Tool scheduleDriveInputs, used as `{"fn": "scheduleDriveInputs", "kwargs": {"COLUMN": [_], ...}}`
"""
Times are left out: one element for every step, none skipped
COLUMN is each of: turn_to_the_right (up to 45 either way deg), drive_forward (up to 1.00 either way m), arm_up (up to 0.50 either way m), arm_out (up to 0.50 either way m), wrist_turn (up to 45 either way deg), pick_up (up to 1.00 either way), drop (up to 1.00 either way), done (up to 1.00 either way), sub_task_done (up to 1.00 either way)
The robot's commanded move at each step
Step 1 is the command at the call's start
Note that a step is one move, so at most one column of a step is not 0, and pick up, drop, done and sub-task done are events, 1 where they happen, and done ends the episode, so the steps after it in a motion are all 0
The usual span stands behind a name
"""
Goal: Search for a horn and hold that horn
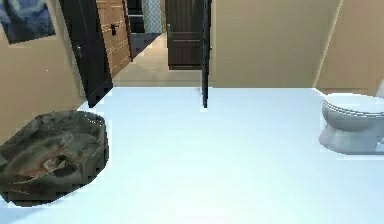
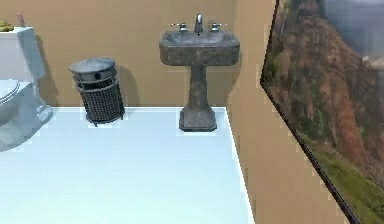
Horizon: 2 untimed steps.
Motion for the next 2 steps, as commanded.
{"fn": "scheduleDriveInputs", "kwargs": {"turn_to_the_right": [0.0, -3.0], "drive_forward": [0.15, 0.00], "arm_up": [0.00, 0.00], "arm_out": [0.00, 0.00], "wrist_turn": [0.0, 0.0], "pick_up": [0.00, 0.00], "drop": [0.00, 0.00], "done": [0.00, 0.00], "sub_task_done": [0.00, 0.00]}}
